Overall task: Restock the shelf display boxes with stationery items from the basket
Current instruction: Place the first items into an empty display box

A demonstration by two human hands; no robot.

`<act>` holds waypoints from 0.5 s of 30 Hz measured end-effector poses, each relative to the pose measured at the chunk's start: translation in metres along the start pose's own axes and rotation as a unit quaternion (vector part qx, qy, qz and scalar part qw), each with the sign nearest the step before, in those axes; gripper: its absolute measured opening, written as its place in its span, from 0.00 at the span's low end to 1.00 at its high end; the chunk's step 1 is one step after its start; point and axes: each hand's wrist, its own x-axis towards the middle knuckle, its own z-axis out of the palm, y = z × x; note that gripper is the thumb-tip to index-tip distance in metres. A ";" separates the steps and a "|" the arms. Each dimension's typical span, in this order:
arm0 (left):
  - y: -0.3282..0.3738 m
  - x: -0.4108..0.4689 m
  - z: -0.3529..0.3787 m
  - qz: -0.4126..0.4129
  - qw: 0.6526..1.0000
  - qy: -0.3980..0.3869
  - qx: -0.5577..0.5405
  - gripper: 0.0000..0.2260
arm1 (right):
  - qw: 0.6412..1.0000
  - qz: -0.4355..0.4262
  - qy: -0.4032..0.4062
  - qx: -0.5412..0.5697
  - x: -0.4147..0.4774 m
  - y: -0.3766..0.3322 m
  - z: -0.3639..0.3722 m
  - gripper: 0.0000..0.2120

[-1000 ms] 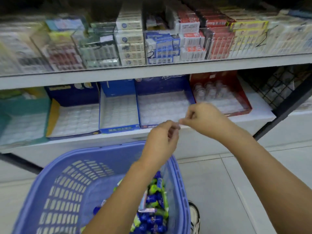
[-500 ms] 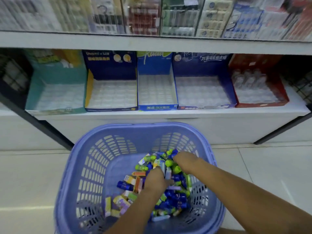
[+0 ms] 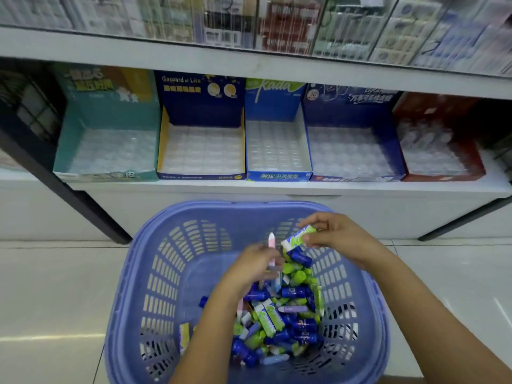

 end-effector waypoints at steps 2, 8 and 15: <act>0.028 -0.015 -0.004 0.048 0.990 -0.038 -0.130 0.06 | 0.994 -0.061 -0.010 0.092 -0.011 -0.020 0.002 0.11; 0.094 -0.050 -0.010 0.221 0.968 -0.020 -0.114 0.08 | 0.962 -0.227 -0.017 0.152 -0.011 -0.084 0.009 0.13; 0.144 -0.032 -0.027 0.229 0.970 0.047 -0.064 0.10 | 0.945 -0.298 0.081 0.106 0.035 -0.127 0.000 0.08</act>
